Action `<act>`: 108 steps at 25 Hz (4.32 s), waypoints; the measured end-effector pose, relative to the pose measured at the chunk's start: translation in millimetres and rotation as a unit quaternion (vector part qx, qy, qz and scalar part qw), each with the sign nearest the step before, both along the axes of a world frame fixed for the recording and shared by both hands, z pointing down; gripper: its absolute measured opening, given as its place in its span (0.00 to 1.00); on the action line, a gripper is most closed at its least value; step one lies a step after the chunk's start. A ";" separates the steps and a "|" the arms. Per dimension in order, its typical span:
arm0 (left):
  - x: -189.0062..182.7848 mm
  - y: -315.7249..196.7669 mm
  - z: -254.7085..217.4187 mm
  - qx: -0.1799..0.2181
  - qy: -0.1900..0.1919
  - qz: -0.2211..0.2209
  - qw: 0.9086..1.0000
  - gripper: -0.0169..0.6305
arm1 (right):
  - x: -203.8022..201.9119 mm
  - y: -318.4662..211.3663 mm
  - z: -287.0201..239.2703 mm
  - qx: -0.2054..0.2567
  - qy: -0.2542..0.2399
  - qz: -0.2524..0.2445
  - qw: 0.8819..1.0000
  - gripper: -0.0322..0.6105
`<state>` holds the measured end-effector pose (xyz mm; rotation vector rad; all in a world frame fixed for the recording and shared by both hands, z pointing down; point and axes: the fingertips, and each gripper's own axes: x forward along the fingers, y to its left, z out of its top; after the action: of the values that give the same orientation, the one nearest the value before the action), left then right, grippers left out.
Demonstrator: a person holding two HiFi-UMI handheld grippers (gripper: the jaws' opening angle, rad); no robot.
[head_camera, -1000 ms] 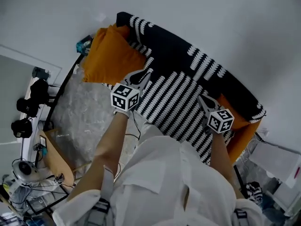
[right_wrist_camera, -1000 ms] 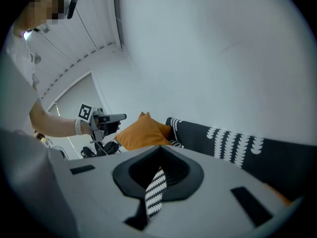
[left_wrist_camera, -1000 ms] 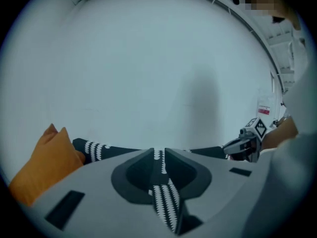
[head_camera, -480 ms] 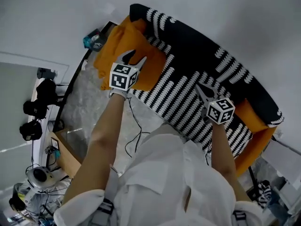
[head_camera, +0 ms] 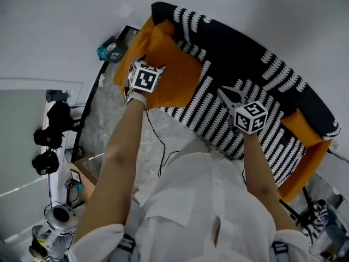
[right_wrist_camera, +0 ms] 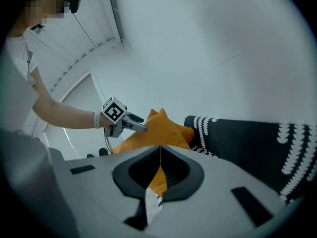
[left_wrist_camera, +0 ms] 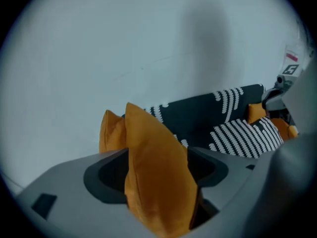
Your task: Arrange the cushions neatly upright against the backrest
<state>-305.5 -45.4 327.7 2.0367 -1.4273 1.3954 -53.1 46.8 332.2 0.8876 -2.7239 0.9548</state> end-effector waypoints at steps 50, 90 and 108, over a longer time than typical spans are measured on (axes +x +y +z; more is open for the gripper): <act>343.2 98.8 8.2 -0.187 0.208 0.251 0.927 0.18 | 240.4 76.9 127.1 -0.165 0.091 0.203 0.961 0.30; 193.3 -59.3 221.3 -0.209 0.058 0.029 0.976 0.22 | 243.6 5.1 372.6 -0.424 0.150 0.173 0.876 0.26; 292.9 -0.9 169.2 -0.162 0.155 0.114 0.968 0.22 | 372.8 57.7 207.4 -0.229 0.233 0.378 0.866 0.09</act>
<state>-12.6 -46.3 497.0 2.1280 -0.8008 1.2251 319.7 104.5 539.6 1.8187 -1.6177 1.2077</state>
